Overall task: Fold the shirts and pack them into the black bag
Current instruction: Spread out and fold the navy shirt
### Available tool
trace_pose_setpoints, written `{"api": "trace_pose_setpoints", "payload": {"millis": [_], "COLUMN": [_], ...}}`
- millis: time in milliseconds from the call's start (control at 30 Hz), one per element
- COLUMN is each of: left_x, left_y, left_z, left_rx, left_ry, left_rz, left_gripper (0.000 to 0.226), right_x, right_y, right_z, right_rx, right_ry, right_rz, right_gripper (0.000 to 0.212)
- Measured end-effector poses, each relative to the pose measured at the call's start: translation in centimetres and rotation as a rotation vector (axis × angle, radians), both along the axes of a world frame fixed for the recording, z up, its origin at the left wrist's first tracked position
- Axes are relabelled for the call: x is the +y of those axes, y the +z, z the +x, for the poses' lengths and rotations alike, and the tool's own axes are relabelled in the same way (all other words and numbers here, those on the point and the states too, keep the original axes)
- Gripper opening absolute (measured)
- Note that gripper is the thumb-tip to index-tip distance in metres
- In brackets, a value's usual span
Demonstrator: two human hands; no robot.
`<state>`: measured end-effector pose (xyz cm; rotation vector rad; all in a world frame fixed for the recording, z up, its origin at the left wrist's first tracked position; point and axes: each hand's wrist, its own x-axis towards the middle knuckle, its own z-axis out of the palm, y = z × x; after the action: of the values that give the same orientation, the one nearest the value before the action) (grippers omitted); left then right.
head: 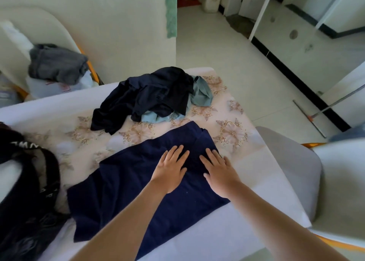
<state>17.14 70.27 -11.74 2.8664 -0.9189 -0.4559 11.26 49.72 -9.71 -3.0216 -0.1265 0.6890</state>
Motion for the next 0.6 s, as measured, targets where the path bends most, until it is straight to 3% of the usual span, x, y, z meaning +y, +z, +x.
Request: {"api": "trace_pose_setpoints", "payload": {"millis": [100, 200, 367, 433, 500, 600], "left_x": [3.6, 8.0, 16.0, 18.9, 21.1, 22.6], "left_y": [1.0, 2.0, 2.2, 1.8, 1.2, 0.7], "left_z": [-1.9, -4.2, -9.6, -12.0, -14.2, -16.3], "left_rx": [-0.003, -0.035, -0.162, -0.123, -0.038, -0.088], "left_ry": [0.116, 0.32, 0.66, 0.786, 0.889, 0.96], "left_rz": [-0.129, -0.219, -0.203, -0.147, -0.108, -0.15], "left_gripper": [0.055, 0.049, 0.046, 0.051, 0.056, 0.048], "right_x": [2.1, 6.6, 16.7, 20.0, 22.3, 24.1], "right_y": [0.5, 1.0, 1.4, 1.2, 0.9, 0.8], "right_z": [0.3, 0.7, 0.3, -0.3, -0.8, -1.1], "right_rx": [-0.121, -0.224, -0.098, -0.054, -0.012, 0.074], "right_ry": [-0.003, 0.113, 0.388, 0.468, 0.518, 0.483], "right_rz": [-0.065, 0.033, 0.226, 0.231, 0.233, 0.378], "right_gripper": [0.057, 0.056, 0.061, 0.065, 0.069, 0.071]}}
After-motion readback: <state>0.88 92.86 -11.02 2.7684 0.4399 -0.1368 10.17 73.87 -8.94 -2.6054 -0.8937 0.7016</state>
